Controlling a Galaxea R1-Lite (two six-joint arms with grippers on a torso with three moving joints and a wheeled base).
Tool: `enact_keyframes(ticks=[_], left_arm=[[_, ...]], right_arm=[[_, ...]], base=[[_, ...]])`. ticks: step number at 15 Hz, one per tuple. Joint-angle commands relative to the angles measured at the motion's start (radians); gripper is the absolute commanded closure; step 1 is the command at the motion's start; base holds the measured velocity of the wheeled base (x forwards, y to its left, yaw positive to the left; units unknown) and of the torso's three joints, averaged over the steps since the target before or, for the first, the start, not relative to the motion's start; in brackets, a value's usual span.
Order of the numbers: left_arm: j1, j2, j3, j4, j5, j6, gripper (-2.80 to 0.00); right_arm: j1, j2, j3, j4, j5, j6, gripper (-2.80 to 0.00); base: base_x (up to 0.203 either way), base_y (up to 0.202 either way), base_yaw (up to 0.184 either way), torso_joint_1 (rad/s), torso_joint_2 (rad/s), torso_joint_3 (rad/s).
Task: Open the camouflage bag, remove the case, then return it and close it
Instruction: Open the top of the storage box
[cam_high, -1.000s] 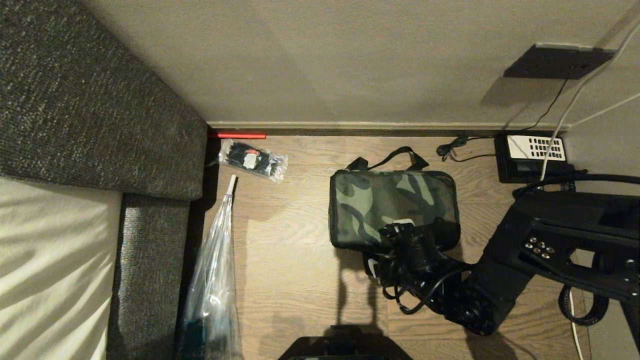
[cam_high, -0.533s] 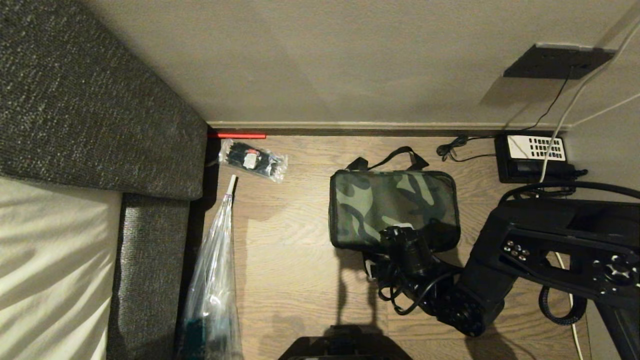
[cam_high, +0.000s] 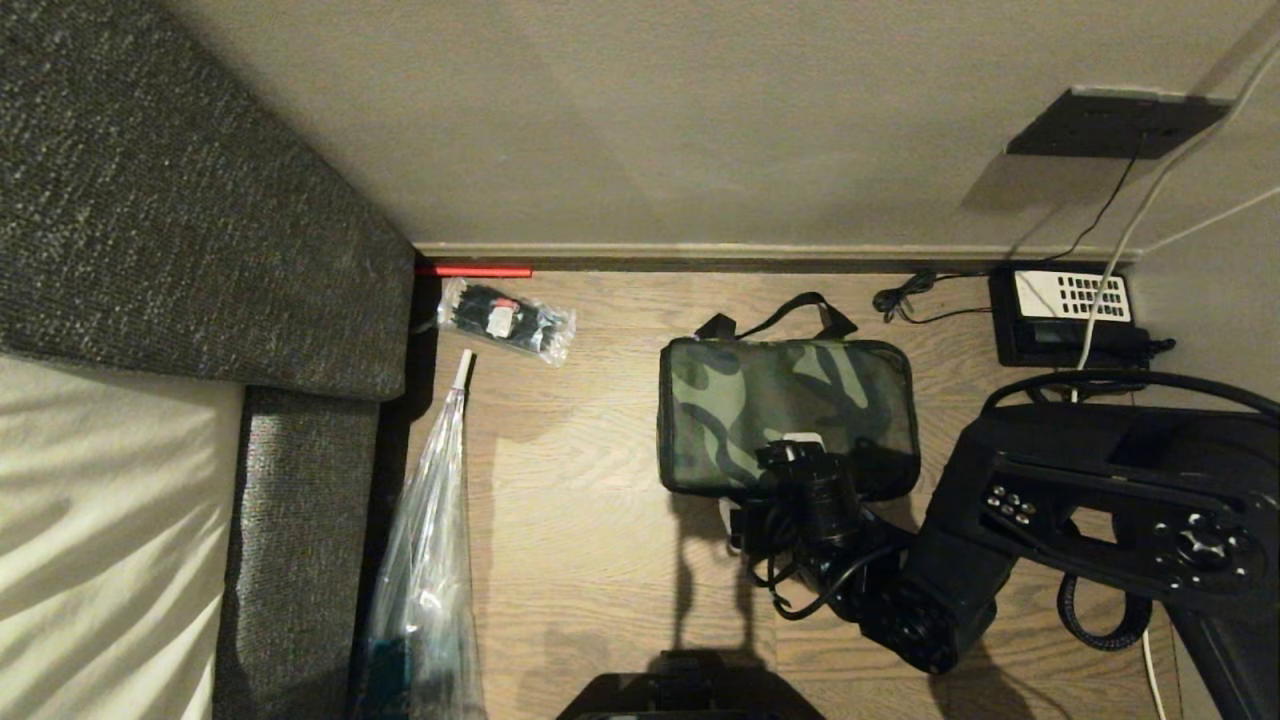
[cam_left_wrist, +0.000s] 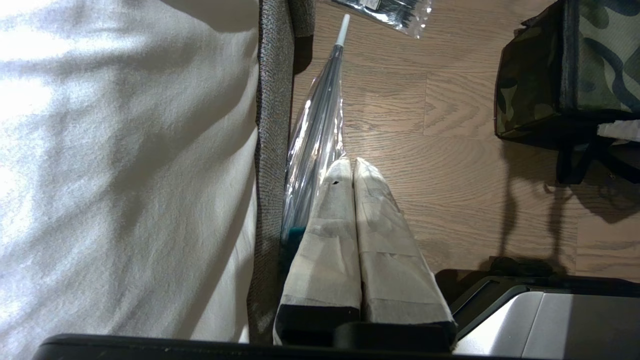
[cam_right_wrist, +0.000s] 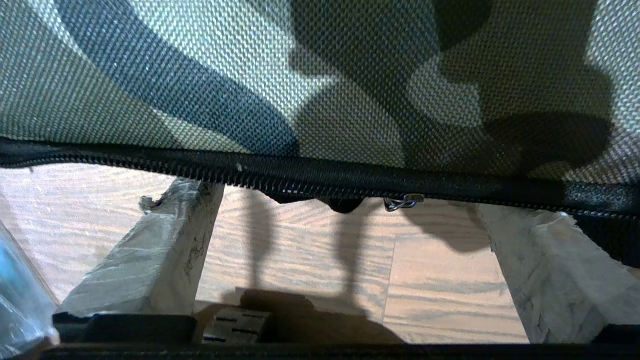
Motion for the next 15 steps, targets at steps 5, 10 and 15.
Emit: enact_keyframes(ticks=[5, 10, 15], left_arm=[[0.0, 0.0, 0.0, 0.0, 0.0, -0.001, 0.0], [0.0, 0.0, 0.0, 0.0, 0.0, -0.001, 0.0], [0.0, 0.0, 0.0, 0.0, 0.0, -0.001, 0.0]], right_arm=[[-0.004, 0.017, 0.0, -0.028, -0.029, -0.021, 0.0], [-0.004, 0.009, 0.031, -0.038, -0.029, -0.024, 0.0], [-0.004, -0.023, 0.124, -0.084, -0.045, -0.074, 0.0]], base=[[0.0, 0.0, 0.0, 0.0, 0.0, 0.0], [0.0, 0.0, 0.0, 0.0, 0.0, 0.0], [0.0, 0.0, 0.0, 0.0, 0.0, 0.0]])
